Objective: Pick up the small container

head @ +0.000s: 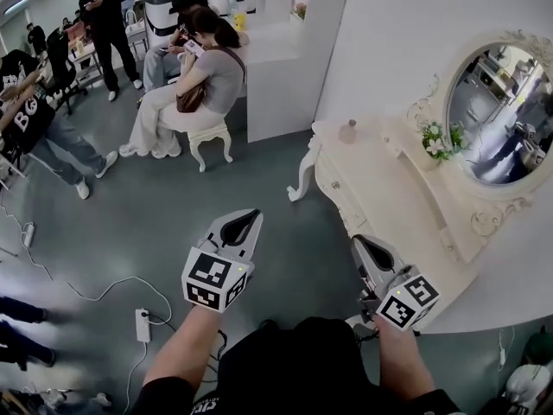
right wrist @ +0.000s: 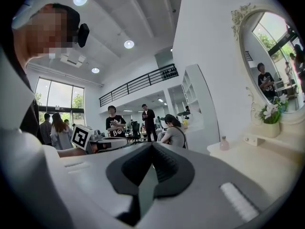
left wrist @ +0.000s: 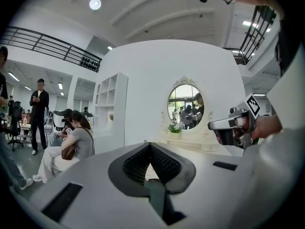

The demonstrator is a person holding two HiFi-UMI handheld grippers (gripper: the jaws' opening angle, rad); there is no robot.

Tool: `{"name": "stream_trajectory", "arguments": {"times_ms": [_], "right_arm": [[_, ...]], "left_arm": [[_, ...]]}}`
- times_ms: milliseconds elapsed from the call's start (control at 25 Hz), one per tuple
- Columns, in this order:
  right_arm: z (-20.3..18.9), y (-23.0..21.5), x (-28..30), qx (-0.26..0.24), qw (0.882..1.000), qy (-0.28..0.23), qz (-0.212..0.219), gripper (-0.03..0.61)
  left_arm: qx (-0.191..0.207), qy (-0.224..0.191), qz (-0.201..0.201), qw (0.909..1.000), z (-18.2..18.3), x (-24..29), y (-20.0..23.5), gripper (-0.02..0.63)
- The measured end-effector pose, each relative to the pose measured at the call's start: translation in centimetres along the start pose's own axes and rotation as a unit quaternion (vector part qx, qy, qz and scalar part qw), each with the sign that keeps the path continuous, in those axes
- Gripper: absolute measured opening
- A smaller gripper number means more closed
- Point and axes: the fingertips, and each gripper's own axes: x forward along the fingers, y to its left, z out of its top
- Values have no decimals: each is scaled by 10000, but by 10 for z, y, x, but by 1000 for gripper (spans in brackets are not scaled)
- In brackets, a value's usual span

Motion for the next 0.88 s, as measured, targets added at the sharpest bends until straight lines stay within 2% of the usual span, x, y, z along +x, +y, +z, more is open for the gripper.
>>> {"name": "stream_trajectory", "arguments": {"times_ms": [240,440,600,880], "right_arm": [[3,-17,22,23,10000,-19,41,11],[1,-49,44,112,9999,-30,108,11],[3,-93,70,258,9996,-88,86,11],[25,-185,117,367,9992,-51,123,11]], "left_arm": [[-120,86,-18,9999,-7,19,14,5],[-210,117,28,9997,-5,57,28,5],[-114,259,-17,9996,-3,101,38,5],[-174,393,-16,9991,15,200,58,5]]}}
